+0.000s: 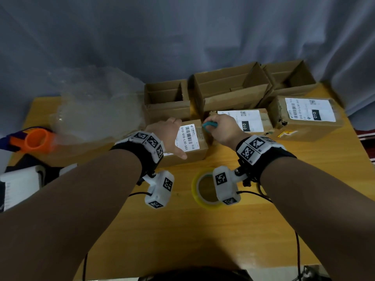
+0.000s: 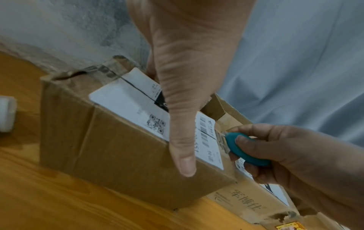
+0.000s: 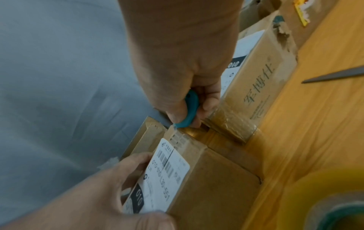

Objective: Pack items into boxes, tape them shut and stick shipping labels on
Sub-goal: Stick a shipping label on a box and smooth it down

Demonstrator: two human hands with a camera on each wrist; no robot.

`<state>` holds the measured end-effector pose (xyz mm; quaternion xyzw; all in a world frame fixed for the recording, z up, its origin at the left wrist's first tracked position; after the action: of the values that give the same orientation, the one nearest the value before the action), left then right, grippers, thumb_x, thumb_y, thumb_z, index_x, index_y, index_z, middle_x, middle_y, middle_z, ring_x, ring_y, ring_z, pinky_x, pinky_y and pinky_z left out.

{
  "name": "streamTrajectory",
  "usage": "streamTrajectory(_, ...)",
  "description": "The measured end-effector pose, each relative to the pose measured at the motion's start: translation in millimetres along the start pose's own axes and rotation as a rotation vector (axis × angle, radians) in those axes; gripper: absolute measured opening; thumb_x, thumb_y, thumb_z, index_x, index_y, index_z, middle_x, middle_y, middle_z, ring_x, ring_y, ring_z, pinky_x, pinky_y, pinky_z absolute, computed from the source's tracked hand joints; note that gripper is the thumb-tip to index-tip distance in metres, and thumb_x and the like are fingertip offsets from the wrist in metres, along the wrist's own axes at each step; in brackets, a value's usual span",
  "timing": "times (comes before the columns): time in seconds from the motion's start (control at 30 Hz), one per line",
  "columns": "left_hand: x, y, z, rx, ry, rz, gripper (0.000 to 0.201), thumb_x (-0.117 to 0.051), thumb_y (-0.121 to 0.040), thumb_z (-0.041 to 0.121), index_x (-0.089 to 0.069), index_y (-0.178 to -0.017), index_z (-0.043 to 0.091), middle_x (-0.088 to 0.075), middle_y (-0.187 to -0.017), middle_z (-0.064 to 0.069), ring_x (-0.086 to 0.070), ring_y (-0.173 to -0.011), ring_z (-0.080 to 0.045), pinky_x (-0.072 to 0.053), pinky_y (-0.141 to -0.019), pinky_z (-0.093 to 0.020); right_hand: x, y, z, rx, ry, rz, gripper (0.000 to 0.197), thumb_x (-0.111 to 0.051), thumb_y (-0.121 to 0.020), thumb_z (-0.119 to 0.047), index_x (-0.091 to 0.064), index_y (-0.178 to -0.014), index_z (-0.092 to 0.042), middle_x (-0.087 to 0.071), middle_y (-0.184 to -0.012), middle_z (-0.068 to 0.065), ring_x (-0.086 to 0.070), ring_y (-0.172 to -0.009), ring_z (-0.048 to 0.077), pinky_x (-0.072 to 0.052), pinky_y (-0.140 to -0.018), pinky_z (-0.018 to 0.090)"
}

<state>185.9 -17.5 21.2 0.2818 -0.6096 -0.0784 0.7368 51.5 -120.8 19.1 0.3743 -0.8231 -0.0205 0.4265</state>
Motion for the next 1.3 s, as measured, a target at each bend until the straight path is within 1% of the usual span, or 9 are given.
streamTrajectory(0.13,-1,-1,-1,0.005,0.005,-0.01,0.101,-0.079,-0.057,0.062,-0.035,-0.136,0.017,-0.045,-0.131,-0.001,-0.052,-0.11,-0.02,-0.046,-0.076,-0.033,0,0,-4,0.053,0.125,-0.003,0.027,-0.05,-0.096,-0.013,-0.062,-0.12,-0.015,-0.059,-0.122,0.01,-0.054,-0.112,0.025,-0.043,-0.088,0.028)
streamTrajectory(0.4,-3,0,-2,0.005,0.007,0.005,0.098,-0.077,-0.058,0.064,-0.036,-0.134,0.019,-0.048,-0.124,0.001,-0.052,-0.104,-0.017,-0.044,-0.07,-0.031,-10,9,9,-0.036,-0.074,0.016,0.027,-0.053,-0.096,-0.016,-0.061,-0.121,-0.015,-0.06,-0.118,0.011,-0.057,-0.099,0.023,-0.047,-0.082,0.031)
streamTrajectory(0.5,-3,0,-3,0.004,0.015,-0.001,0.102,-0.076,-0.058,0.065,-0.033,-0.138,0.019,-0.047,-0.13,0.0,-0.051,-0.109,-0.018,-0.047,-0.077,-0.033,-8,9,9,-0.032,-0.06,-0.019,0.028,-0.053,-0.096,-0.017,-0.06,-0.123,-0.014,-0.061,-0.116,0.011,-0.054,-0.089,0.019,-0.048,-0.076,0.029)
streamTrajectory(0.63,-2,-1,-5,0.013,0.02,-0.014,0.119,-0.073,-0.059,0.069,-0.017,-0.149,0.016,-0.032,-0.15,-0.003,-0.041,-0.13,-0.022,-0.044,-0.099,-0.04,-6,12,9,-0.013,0.003,-0.086,0.028,-0.053,-0.096,-0.016,-0.061,-0.122,-0.013,-0.061,-0.115,0.01,-0.054,-0.086,0.017,-0.048,-0.074,0.027)
streamTrajectory(0.77,-3,-1,-5,0.017,0.017,-0.017,0.121,-0.072,-0.059,0.07,-0.014,-0.15,0.015,-0.028,-0.153,-0.003,-0.037,-0.134,-0.022,-0.041,-0.103,-0.04,-2,17,10,0.025,0.041,-0.118,0.028,-0.052,-0.096,-0.014,-0.061,-0.122,-0.01,-0.055,-0.098,0.003,-0.045,-0.063,0.005,-0.039,-0.052,0.011)
streamTrajectory(0.87,-2,-1,-4,0.023,0.002,-0.024,0.121,-0.072,-0.06,0.07,-0.013,-0.151,0.016,-0.024,-0.155,-0.003,-0.034,-0.136,-0.023,-0.04,-0.105,-0.041,-1,20,10,0.033,0.071,-0.169,0.027,-0.052,-0.095,-0.011,-0.063,-0.12,-0.01,-0.052,-0.093,0.001,-0.045,-0.06,0.004,-0.038,-0.041,0.009)
streamTrajectory(1.03,-4,3,-2,0.026,-0.01,0.001,0.119,-0.071,-0.062,0.07,-0.012,-0.151,0.016,-0.023,-0.156,-0.002,-0.035,-0.136,-0.022,-0.04,-0.103,-0.04,-3,24,17,-0.018,0.011,-0.191,0.029,-0.05,-0.095,-0.006,-0.062,-0.119,-0.016,-0.056,-0.099,0.004,-0.052,-0.064,0.011,-0.042,-0.048,0.017)
streamTrajectory(1.17,-10,10,-1,0.035,-0.035,0.027,0.113,-0.07,-0.059,0.072,-0.023,-0.146,0.017,-0.034,-0.146,-0.001,-0.041,-0.126,-0.024,-0.045,-0.095,-0.042,-8,28,18,-0.029,-0.047,-0.217,0.025,-0.048,-0.097,-0.007,-0.062,-0.114,-0.017,-0.055,-0.083,-0.001,-0.052,-0.063,0.009,-0.041,-0.049,0.018)
streamTrajectory(1.3,-18,20,-6,0.093,-0.043,0.044,0.113,-0.066,-0.057,0.077,-0.025,-0.143,0.017,-0.036,-0.142,-0.002,-0.041,-0.124,-0.026,-0.041,-0.095,-0.044,-18,29,13,-0.009,-0.057,-0.196,0.027,-0.046,-0.096,-0.006,-0.062,-0.112,-0.019,-0.055,-0.099,0.003,-0.051,-0.075,0.014,-0.04,-0.056,0.02)
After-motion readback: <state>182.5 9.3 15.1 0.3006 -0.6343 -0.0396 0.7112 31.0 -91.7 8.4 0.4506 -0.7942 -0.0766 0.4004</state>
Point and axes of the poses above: each hand's wrist, its own y-axis away from the middle knuckle, its own x-axis out of the back of the hand, z = x × y, the point moved 4 cm from there along -y, towards the middle knuckle
